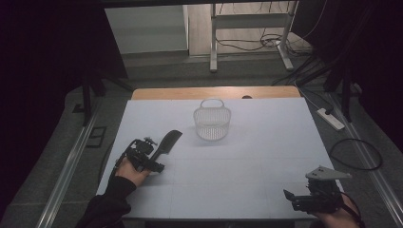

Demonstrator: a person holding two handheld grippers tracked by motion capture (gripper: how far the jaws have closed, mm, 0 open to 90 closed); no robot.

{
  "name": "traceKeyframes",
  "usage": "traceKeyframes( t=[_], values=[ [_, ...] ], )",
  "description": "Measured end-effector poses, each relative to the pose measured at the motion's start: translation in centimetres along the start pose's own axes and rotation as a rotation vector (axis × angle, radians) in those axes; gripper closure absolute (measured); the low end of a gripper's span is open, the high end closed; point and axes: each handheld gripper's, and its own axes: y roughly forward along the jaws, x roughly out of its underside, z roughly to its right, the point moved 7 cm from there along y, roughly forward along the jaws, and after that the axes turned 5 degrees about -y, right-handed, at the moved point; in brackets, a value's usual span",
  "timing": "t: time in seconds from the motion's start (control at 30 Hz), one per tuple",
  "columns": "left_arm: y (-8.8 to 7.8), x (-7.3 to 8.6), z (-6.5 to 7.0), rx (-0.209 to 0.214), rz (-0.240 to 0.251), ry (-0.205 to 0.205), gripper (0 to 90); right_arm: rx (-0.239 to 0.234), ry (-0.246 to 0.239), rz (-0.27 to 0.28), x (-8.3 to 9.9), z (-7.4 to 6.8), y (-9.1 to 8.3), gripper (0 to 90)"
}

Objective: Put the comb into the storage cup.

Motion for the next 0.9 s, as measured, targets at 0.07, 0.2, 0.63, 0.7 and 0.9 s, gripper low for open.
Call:
traceKeyframes(
  t=[0.07, 0.2, 0.63, 0.7, 0.9],
  values=[
    [0.0, 0.0, 0.0, -0.001, -0.006, -0.002, 0.0, 0.0, -0.001, 0.0, 0.0, 0.0, 0.0, 6.2],
    [-0.5, 0.0, 0.3, 0.003, -0.013, 0.002, 7.6, 0.0, 0.0, -0.001, 0.0, 0.0, 0.0, 6.2],
    [-1.6, 0.2, -0.4, 0.003, 0.03, -0.032, 67.8, -0.002, -0.002, -0.001, 0.0, 0.0, 0.0, 6.2],
    [-1.6, 0.2, -0.4, 0.009, 0.028, -0.034, 72.0, -0.003, -0.001, -0.001, 0.0, 0.0, 0.0, 6.2],
    [-1.6, 0.3, -0.6, 0.036, 0.041, -0.055, 72.5, -0.003, -0.002, 0.0, 0.0, 0.0, 0.0, 6.3]
  ],
)
